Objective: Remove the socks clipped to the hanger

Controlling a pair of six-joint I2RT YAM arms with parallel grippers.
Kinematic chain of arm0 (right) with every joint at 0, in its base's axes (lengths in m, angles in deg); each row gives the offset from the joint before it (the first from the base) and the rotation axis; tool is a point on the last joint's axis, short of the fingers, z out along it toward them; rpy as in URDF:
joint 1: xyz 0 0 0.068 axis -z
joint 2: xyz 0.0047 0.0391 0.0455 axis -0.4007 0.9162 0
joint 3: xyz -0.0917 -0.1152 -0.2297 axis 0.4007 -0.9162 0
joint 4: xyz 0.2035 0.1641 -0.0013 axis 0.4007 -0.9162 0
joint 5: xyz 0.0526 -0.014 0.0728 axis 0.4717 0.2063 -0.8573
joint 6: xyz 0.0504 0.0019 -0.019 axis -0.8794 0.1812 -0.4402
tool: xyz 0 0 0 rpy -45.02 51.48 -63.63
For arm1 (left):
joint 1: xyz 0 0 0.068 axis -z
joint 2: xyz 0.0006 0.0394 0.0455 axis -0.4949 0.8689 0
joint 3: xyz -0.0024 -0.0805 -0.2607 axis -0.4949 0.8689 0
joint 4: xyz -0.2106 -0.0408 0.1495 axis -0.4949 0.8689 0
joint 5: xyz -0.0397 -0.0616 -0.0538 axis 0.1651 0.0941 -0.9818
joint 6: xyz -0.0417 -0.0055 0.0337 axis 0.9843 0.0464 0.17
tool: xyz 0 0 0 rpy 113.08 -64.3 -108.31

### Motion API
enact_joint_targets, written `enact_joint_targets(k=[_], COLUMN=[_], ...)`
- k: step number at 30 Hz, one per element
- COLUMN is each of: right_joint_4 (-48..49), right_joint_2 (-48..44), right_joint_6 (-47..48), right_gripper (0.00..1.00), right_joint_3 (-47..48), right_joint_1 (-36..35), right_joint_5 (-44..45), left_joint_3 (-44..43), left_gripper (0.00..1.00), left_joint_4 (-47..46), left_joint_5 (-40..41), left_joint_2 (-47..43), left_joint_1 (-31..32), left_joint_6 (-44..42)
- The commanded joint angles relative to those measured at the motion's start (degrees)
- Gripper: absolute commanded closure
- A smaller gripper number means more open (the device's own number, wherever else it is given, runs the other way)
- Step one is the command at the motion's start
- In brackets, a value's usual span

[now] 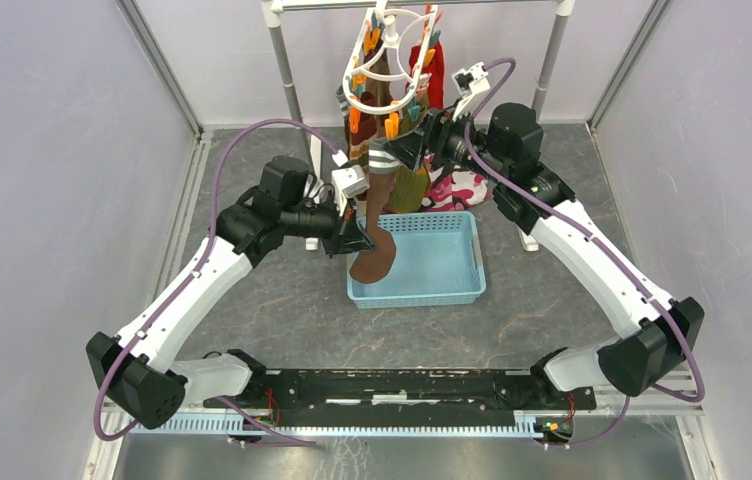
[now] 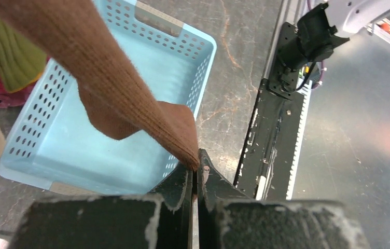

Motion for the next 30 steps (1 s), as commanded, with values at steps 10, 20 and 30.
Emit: enact_joint_targets(k=[10, 20, 30], right_joint_4=[9.7, 12.82, 10.97], right_joint_2=[5.86, 5.99, 4.74], right_joint_6=[-2.85, -5.89, -5.41], right_gripper=[0.38, 0.64, 0.87], right_joint_3=[7.16, 6.12, 5.93], right_joint_1=[0.33, 0.38, 0.78], right_joint_5=[-6.64, -6.98, -5.35], left_joint_3=[-3.77, -4.25, -2.89], left_gripper=[0.98, 0.98, 0.98], left_joint_4=[4.33, 4.34, 1.08], left_joint_5=[-7.12, -5.18, -0.55], left_joint_2=[-2.9, -1.91, 0.53], left_joint_1=[-0.02, -0.02, 0.06], left_joint_6=[-4.44, -4.2, -4.06])
